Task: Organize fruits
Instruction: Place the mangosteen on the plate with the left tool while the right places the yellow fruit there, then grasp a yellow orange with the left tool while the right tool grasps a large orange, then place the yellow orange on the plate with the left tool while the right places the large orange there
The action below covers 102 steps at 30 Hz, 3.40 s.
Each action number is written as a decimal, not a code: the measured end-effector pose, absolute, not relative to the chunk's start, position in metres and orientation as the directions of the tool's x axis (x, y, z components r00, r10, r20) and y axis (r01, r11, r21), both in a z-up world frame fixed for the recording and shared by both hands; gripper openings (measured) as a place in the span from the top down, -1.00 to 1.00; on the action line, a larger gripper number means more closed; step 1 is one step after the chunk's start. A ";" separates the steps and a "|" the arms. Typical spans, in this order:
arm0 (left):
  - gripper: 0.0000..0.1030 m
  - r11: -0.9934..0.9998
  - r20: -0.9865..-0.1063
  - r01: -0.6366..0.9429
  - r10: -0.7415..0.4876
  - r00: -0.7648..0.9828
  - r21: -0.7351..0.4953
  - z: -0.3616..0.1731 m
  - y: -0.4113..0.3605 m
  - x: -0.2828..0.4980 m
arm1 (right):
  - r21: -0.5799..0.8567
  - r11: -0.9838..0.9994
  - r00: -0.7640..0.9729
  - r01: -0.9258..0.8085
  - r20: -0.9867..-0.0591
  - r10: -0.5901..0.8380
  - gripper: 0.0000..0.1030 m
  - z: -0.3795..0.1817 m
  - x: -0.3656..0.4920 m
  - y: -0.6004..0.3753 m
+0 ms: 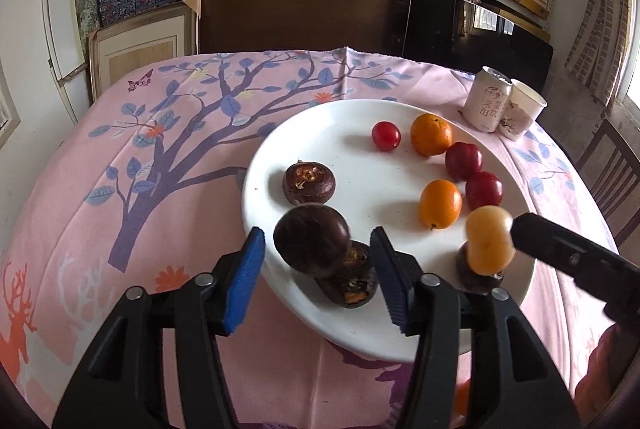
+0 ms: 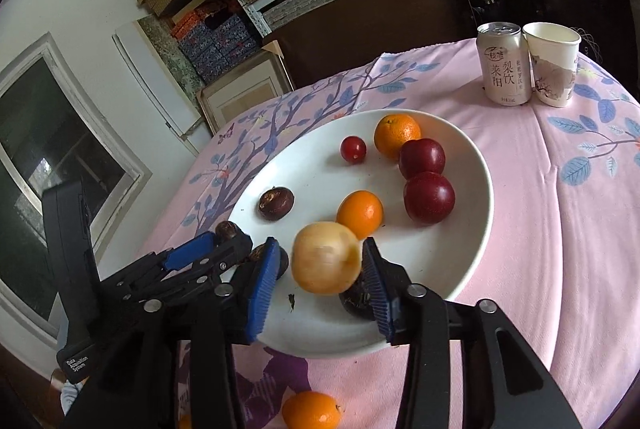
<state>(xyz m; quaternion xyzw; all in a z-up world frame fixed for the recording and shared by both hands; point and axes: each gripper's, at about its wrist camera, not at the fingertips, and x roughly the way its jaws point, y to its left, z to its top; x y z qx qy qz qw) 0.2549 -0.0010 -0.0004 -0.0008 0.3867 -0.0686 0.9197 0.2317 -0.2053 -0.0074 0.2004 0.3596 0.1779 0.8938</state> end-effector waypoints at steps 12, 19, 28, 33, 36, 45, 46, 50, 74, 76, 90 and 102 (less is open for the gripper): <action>-0.37 0.988 -0.667 0.141 -0.147 0.730 -0.063 0.014 0.018 0.193 | 0.541 0.828 0.726 -0.147 -0.510 0.461 -0.11 0.001 0.181 -0.236; -0.37 0.979 -0.694 0.202 -0.148 0.705 -0.004 -0.010 0.028 0.116 | 0.562 0.818 0.737 -0.124 -0.500 0.455 -0.23 -0.009 0.137 -0.256; -0.37 0.944 -0.733 0.325 -0.187 0.654 0.049 -0.030 0.011 0.067 | 0.581 0.806 0.745 -0.113 -0.488 0.456 -0.30 -0.016 0.114 -0.268; -0.18 0.950 -0.770 0.312 -0.210 0.602 -0.015 -0.038 0.017 0.078 | 0.577 0.809 0.738 -0.113 -0.496 0.458 -0.30 -0.017 0.112 -0.267; 0.04 0.946 -0.786 0.321 -0.226 0.575 -0.037 -0.042 0.016 0.082 | 0.570 0.814 0.732 -0.111 -0.507 0.455 -0.30 -0.019 0.112 -0.264; 0.23 0.939 -0.791 0.342 -0.234 0.565 -0.034 -0.044 0.008 0.087 | 0.555 0.824 0.712 -0.113 -0.533 0.457 -0.30 -0.025 0.103 -0.261; 0.24 0.943 -0.788 0.332 -0.228 0.572 -0.031 -0.043 0.009 0.087 | 0.549 0.828 0.708 -0.112 -0.541 0.454 -0.30 -0.027 0.098 -0.260; 0.24 0.952 -0.757 0.305 -0.229 0.612 -0.041 -0.034 0.018 0.086 | 0.522 0.843 0.679 -0.129 -0.573 0.459 -0.30 -0.038 0.076 -0.253; 0.24 0.950 -0.788 0.311 -0.221 0.574 -0.040 -0.042 0.013 0.092 | 0.446 0.873 0.581 -0.195 -0.665 0.469 0.16 -0.055 0.078 -0.212; 0.24 0.956 -0.771 0.291 -0.213 0.600 -0.037 -0.032 0.016 0.096 | 0.459 0.868 0.609 -0.189 -0.639 0.471 0.16 -0.049 0.075 -0.220; 0.24 0.971 -0.720 0.207 -0.226 0.656 -0.116 0.030 -0.028 0.232 | 0.572 0.817 0.683 -0.076 -0.566 0.461 0.16 0.001 0.188 -0.244; -0.21 0.971 -0.711 0.190 -0.234 0.663 -0.143 0.010 -0.031 0.252 | 0.579 0.812 0.741 -0.074 -0.513 0.434 -0.04 -0.003 0.216 -0.257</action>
